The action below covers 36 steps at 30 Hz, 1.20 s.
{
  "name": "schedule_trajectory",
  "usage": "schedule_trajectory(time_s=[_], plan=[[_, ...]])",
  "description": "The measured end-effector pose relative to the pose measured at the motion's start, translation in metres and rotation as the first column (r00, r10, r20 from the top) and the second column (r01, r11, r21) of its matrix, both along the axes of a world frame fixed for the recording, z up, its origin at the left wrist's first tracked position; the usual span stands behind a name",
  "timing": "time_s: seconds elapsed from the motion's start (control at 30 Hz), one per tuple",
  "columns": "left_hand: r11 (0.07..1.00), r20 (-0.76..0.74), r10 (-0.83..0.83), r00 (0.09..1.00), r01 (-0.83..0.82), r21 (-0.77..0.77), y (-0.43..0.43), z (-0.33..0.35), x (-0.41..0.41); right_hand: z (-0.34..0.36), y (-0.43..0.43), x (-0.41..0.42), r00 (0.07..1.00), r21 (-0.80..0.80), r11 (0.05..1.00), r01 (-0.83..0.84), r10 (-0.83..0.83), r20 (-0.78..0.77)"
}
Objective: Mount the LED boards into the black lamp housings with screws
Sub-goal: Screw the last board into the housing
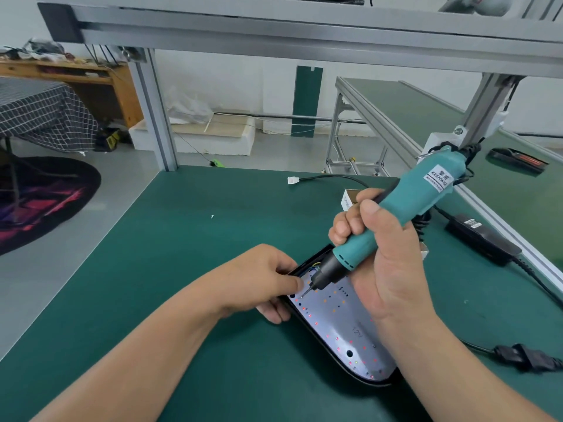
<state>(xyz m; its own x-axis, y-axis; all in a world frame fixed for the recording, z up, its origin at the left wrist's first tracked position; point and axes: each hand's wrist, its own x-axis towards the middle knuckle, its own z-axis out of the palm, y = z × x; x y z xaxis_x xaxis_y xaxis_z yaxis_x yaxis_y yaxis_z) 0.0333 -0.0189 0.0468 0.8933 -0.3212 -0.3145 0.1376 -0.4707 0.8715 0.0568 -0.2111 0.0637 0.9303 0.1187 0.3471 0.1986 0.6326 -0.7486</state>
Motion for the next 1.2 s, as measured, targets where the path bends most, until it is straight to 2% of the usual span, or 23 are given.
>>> schedule_trajectory(time_s=[0.67,0.93,1.2], plan=[[0.999,0.039,-0.033,0.999,0.032,0.021,-0.002,0.005,-0.001,0.0,0.003,-0.005,0.999,-0.142,0.99,0.003,0.003,0.042],[0.999,0.034,-0.017,0.999,0.016,0.028,-0.002,0.004,-0.001,0.003,0.011,-0.015,0.965,-0.269,0.955,-0.123,0.178,0.193],[1.0,-0.009,-0.006,1.0,0.006,0.007,0.0,0.004,-0.002,0.004,0.011,-0.015,0.966,-0.273,0.954,-0.121,0.177,0.188]])
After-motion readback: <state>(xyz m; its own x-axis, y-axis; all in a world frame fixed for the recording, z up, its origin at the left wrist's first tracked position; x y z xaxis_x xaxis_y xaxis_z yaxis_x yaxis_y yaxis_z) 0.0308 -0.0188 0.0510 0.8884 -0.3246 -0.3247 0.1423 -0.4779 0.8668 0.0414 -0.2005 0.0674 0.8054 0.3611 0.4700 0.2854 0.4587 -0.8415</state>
